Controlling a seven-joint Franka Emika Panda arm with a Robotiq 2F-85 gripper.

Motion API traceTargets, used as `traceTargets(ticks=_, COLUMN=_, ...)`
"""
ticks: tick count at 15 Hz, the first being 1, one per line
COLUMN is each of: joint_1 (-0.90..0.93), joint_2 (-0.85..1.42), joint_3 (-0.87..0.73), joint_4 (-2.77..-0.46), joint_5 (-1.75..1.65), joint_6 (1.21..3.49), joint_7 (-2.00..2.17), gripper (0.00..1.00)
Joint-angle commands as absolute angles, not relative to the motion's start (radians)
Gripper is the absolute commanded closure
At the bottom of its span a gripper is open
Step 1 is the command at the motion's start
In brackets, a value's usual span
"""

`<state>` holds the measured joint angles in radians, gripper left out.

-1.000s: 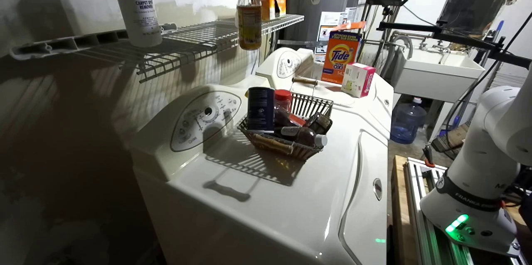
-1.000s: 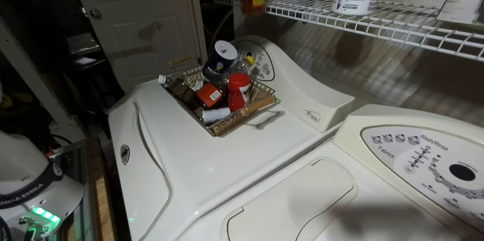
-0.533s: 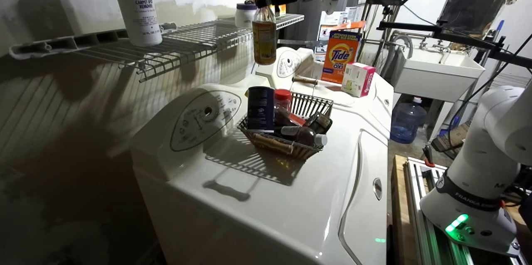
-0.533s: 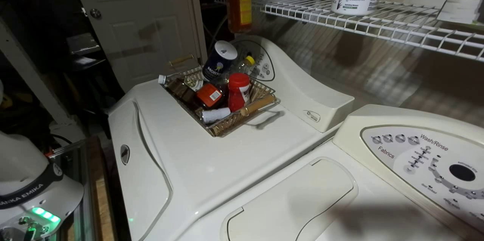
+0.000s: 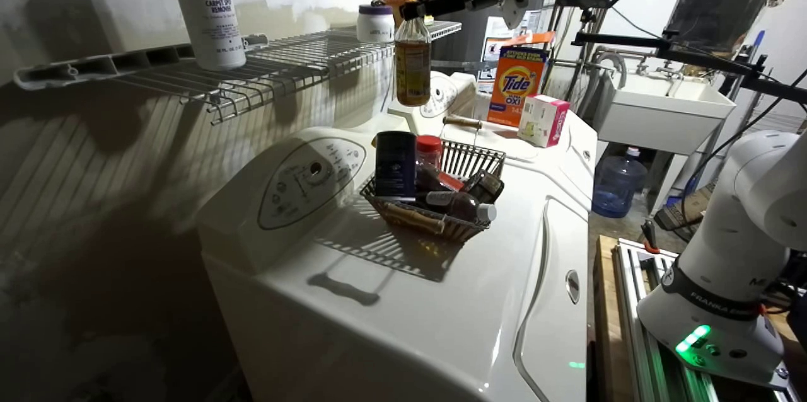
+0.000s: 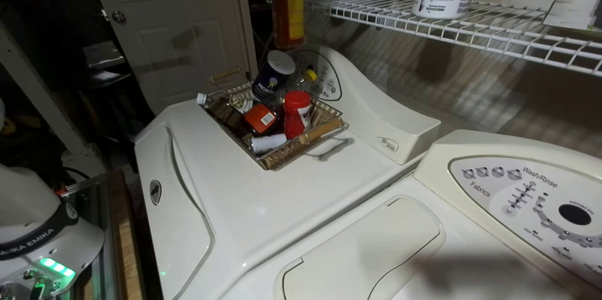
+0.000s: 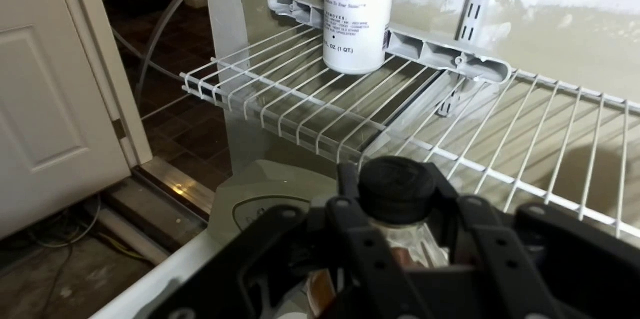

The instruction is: Pick up the bottle of vinegar from the bottom shelf and place it in the basket on the washing machine.

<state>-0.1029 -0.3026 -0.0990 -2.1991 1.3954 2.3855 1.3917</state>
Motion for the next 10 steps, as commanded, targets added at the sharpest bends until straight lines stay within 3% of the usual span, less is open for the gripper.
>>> traceTargets(ticks=1, joint_1=-0.113, joint_2=-0.302, joint_3=-0.091, joint_4=-2.198, joint_5=1.395, joint_6=2.382, joint_7=1.393, gripper=0.65)
traceTargets(ticks=2, joint_1=-0.113, joint_2=-0.302, joint_3=-0.091, joint_4=-2.198, joint_5=1.395, joint_6=2.382, joint_7=1.393, gripper=0.65)
traceTargets(ticks=3, joint_1=-0.116, joint_2=-0.308, joint_3=-0.096, joint_4=-2.204, joint_5=1.359, joint_6=2.347, joint_7=1.390, gripper=0.90)
traceTargets(ticks=10, joint_1=-0.189, joint_2=-0.403, joint_3=-0.165, joint_4=-2.319, joint_5=1.145, joint_6=2.054, joint_7=1.335, gripper=0.90)
